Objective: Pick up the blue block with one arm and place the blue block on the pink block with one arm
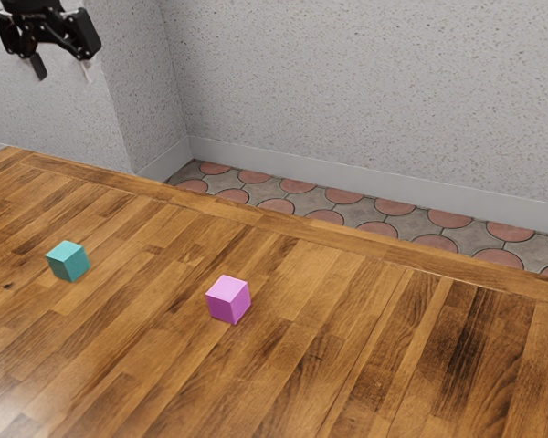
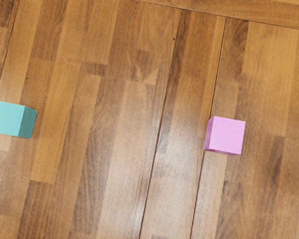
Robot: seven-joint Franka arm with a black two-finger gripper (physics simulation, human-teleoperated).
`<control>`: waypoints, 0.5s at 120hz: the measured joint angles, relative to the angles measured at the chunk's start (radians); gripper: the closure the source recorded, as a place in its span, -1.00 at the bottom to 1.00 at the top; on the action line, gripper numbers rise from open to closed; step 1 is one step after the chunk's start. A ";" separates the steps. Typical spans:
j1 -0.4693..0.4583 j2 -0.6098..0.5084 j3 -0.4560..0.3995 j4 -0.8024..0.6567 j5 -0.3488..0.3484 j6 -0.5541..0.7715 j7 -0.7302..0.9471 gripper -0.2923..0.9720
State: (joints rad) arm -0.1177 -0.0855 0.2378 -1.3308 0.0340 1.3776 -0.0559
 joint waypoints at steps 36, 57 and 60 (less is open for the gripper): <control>0.003 0.076 0.002 -0.007 -0.005 0.058 -0.027 -0.51; -0.051 0.057 0.037 -0.094 -0.001 0.105 -0.051 -0.51; -0.086 0.048 0.069 -0.175 -0.003 0.133 -0.054 -0.51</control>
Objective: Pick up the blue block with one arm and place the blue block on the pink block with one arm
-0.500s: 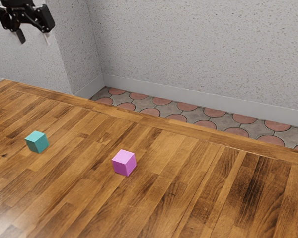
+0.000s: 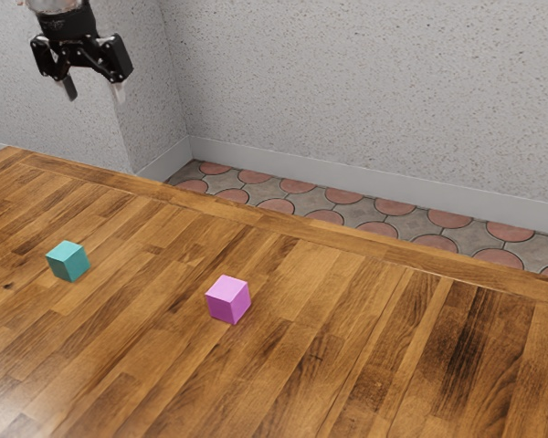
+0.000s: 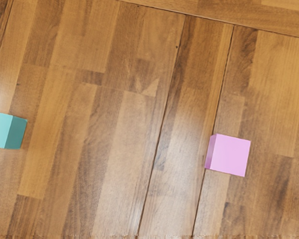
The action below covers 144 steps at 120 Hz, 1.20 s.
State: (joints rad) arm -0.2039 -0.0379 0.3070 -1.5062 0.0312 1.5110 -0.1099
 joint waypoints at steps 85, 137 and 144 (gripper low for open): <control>0.414 0.550 0.012 -0.232 -0.181 0.901 0.686 -0.50; 0.466 0.635 0.007 -0.116 -0.236 0.869 0.961 -0.50; 0.473 0.640 0.008 -0.106 -0.224 0.830 0.957 -0.50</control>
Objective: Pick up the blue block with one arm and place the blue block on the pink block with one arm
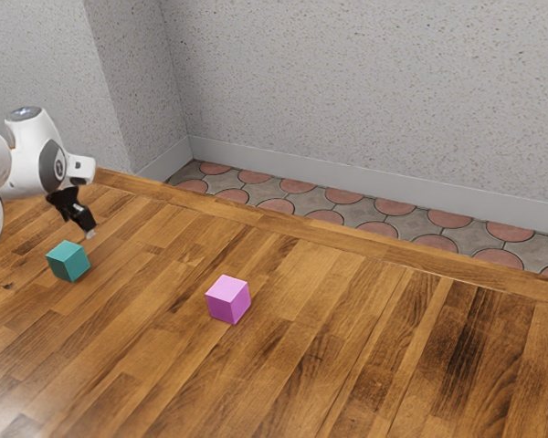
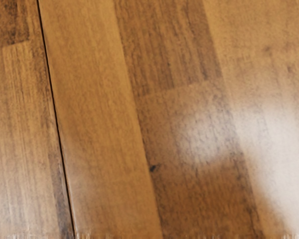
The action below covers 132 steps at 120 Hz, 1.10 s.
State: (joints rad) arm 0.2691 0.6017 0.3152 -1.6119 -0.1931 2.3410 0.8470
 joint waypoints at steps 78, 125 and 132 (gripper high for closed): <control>0.023 0.035 0.007 0.064 0.039 -0.232 -0.125 -0.50; 0.029 0.049 0.002 0.070 0.039 -0.246 -0.140 -0.50; 0.029 0.049 0.000 0.070 0.039 -0.246 -0.142 -0.50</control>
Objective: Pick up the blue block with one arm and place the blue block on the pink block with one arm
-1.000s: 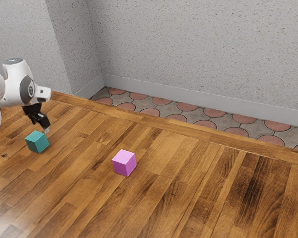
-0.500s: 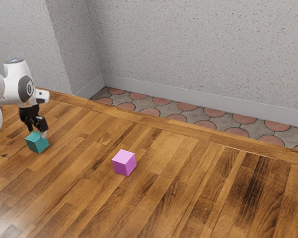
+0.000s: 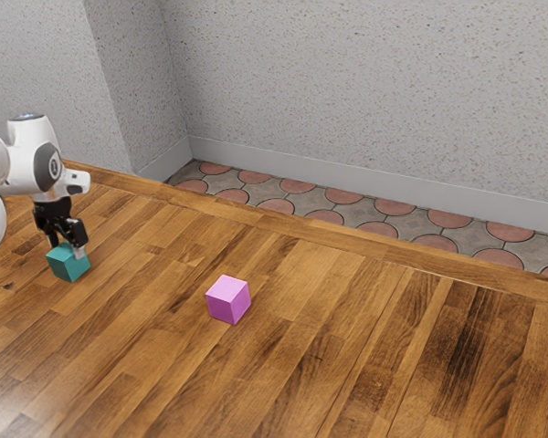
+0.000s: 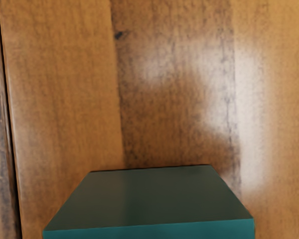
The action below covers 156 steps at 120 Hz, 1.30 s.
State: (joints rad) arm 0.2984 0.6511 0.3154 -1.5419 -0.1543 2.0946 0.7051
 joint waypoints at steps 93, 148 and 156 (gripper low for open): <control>0.050 0.032 -0.047 0.046 0.005 -0.109 -0.001 -0.50; 0.041 0.032 -0.045 0.047 0.010 -0.115 0.001 0.05; 0.041 0.031 -0.045 0.047 0.014 -0.112 -0.001 0.12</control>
State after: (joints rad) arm 0.3398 0.6818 0.2699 -1.4947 -0.1401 1.9826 0.7041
